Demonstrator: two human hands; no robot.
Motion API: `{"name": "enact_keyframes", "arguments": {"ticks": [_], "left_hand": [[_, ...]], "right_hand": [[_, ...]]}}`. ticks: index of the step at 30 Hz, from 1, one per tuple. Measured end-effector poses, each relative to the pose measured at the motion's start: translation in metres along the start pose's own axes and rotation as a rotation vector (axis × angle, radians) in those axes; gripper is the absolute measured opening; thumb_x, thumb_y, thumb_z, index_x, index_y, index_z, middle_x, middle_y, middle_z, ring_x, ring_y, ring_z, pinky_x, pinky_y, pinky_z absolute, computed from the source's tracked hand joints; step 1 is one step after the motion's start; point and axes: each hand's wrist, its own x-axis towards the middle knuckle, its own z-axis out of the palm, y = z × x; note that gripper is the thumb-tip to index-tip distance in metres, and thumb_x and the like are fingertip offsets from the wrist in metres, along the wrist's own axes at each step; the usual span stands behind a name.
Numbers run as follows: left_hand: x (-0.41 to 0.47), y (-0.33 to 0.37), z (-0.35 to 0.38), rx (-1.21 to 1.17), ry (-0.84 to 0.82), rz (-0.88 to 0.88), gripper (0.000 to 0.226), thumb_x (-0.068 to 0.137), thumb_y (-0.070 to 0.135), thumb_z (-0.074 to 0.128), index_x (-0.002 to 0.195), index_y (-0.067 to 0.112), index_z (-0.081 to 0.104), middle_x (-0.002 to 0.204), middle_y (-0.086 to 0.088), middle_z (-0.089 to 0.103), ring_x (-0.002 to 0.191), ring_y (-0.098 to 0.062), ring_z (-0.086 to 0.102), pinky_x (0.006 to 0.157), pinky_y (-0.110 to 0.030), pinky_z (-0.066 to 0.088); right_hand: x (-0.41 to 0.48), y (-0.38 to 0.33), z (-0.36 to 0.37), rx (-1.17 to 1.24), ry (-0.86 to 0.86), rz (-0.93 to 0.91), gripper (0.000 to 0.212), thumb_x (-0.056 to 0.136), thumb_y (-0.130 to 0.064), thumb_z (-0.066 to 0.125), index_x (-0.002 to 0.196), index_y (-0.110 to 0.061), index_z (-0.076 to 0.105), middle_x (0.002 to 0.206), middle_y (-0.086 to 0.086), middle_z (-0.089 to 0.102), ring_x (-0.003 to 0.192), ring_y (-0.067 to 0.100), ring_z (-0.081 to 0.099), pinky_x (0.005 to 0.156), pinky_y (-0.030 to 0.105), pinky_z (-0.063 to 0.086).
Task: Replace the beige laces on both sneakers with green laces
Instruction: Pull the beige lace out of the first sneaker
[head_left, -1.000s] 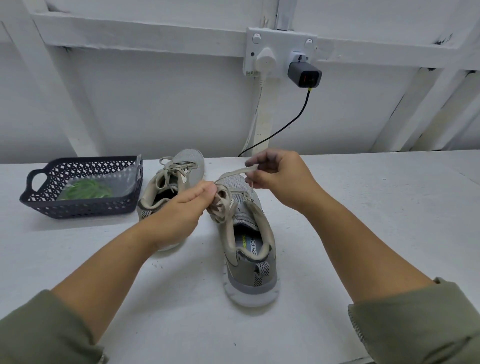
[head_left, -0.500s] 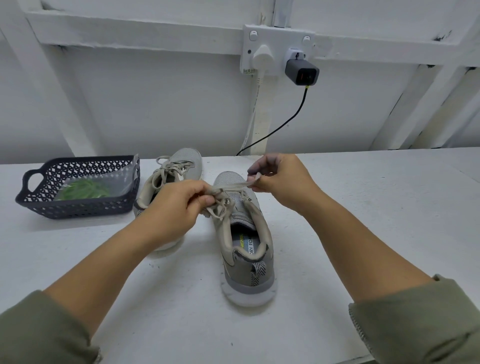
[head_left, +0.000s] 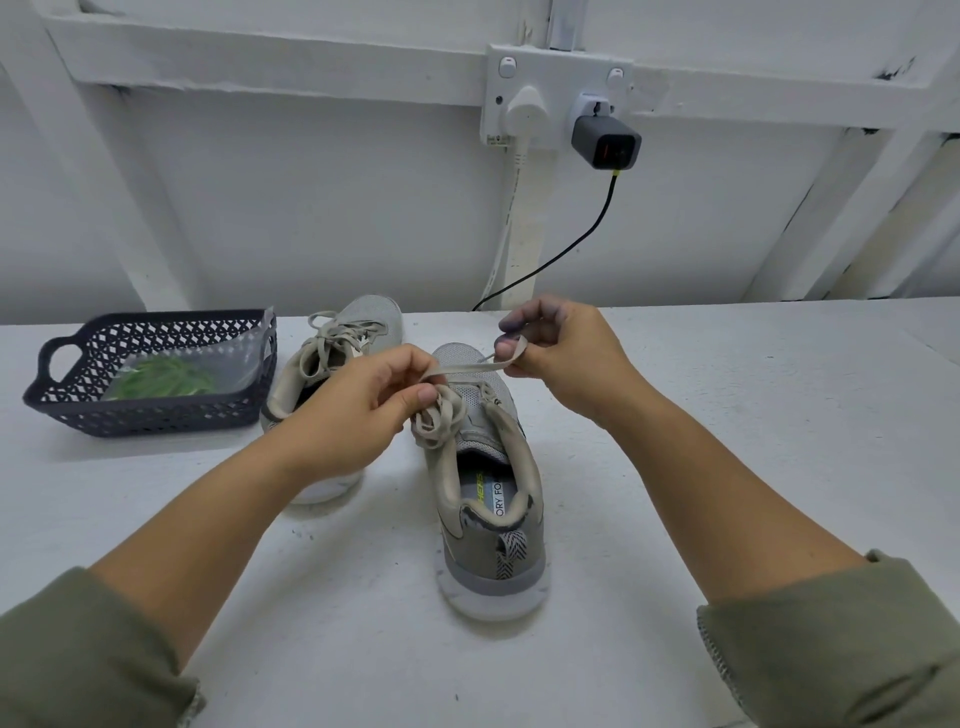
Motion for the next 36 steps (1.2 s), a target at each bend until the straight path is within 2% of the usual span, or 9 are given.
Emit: {"name": "enact_keyframes", "arguments": {"ticks": [5,9,12,16,21,24,29,32,36], "left_hand": [[0.001,0.000,0.005,-0.263,0.083,0.066,0.005,0.092,0.013,0.053,0.095,0.011,0.057,0.076,0.011,0.064,0.068,-0.006,0.054,0.062,-0.019,0.045],[0.006,-0.003,0.009,-0.410,0.198,0.003,0.013,0.096,0.003,0.047,0.098,0.015,0.053,0.077,0.014,0.065,0.066,-0.002,0.054,0.059,-0.016,0.044],[0.007,-0.003,0.013,-0.509,0.206,-0.024,0.009,0.092,0.013,0.051,0.100,0.016,0.050,0.079,0.012,0.066,0.067,-0.004,0.054,0.059,-0.017,0.044],[0.008,-0.005,0.015,-0.605,0.224,-0.057,0.017,0.091,0.023,0.060,0.095,0.020,0.043,0.079,0.005,0.067,0.073,-0.013,0.056,0.063,-0.023,0.043],[0.009,-0.006,0.015,-0.748,0.191,-0.046,0.015,0.096,0.010,0.048,0.089,0.021,0.040,0.077,0.004,0.064,0.068,-0.010,0.058,0.061,-0.021,0.043],[0.009,-0.002,0.016,-0.700,0.211,-0.042,0.017,0.094,0.012,0.053,0.090,0.020,0.038,0.076,0.003,0.063,0.067,-0.009,0.057,0.058,-0.020,0.043],[0.008,-0.001,0.021,-0.507,0.318,-0.072,0.029,0.098,-0.002,0.045,0.087,0.020,0.029,0.064,0.006,0.057,0.057,-0.004,0.050,0.052,-0.018,0.042],[0.006,0.000,0.021,-0.347,0.350,-0.052,0.027,0.095,-0.001,0.052,0.080,0.016,0.038,0.066,0.003,0.049,0.056,-0.005,0.049,0.052,-0.020,0.044],[0.003,0.007,0.023,-0.325,0.354,-0.082,0.014,0.088,-0.003,0.062,0.082,0.008,0.055,0.071,0.000,0.066,0.063,-0.008,0.063,0.059,-0.022,0.053]], "right_hand": [[-0.002,-0.002,0.002,0.178,-0.125,0.091,0.017,0.087,0.006,0.063,0.093,-0.009,0.060,0.068,0.005,0.068,0.070,0.016,0.071,0.074,0.026,0.059],[-0.005,-0.008,0.004,0.312,-0.177,0.121,0.017,0.088,0.010,0.059,0.098,-0.005,0.058,0.069,0.006,0.071,0.070,0.018,0.072,0.073,0.026,0.060],[-0.006,-0.012,0.007,0.397,-0.192,0.151,0.019,0.088,0.011,0.057,0.100,-0.003,0.056,0.072,0.011,0.072,0.069,0.019,0.071,0.071,0.026,0.060],[-0.009,-0.012,0.010,0.457,-0.228,0.196,0.022,0.087,0.011,0.058,0.101,-0.004,0.055,0.073,0.013,0.071,0.068,0.019,0.071,0.070,0.027,0.060],[-0.009,-0.012,0.012,0.502,-0.225,0.236,0.021,0.087,0.010,0.058,0.101,-0.005,0.054,0.072,0.010,0.071,0.065,0.016,0.068,0.067,0.025,0.060],[-0.009,-0.012,0.015,0.648,-0.222,0.300,0.021,0.089,0.013,0.053,0.098,-0.005,0.052,0.074,0.011,0.069,0.062,0.016,0.068,0.061,0.022,0.058],[-0.010,-0.011,0.018,0.767,-0.186,0.353,0.023,0.090,0.013,0.051,0.096,-0.008,0.046,0.075,0.012,0.069,0.061,0.015,0.068,0.058,0.021,0.058],[-0.012,-0.011,0.021,0.716,-0.182,0.339,0.026,0.089,0.013,0.054,0.096,-0.010,0.043,0.084,0.016,0.066,0.065,0.017,0.068,0.059,0.022,0.058],[-0.013,-0.012,0.021,0.563,-0.140,0.292,0.028,0.087,0.011,0.058,0.094,-0.010,0.041,0.087,0.018,0.067,0.070,0.020,0.067,0.061,0.026,0.059]]}}
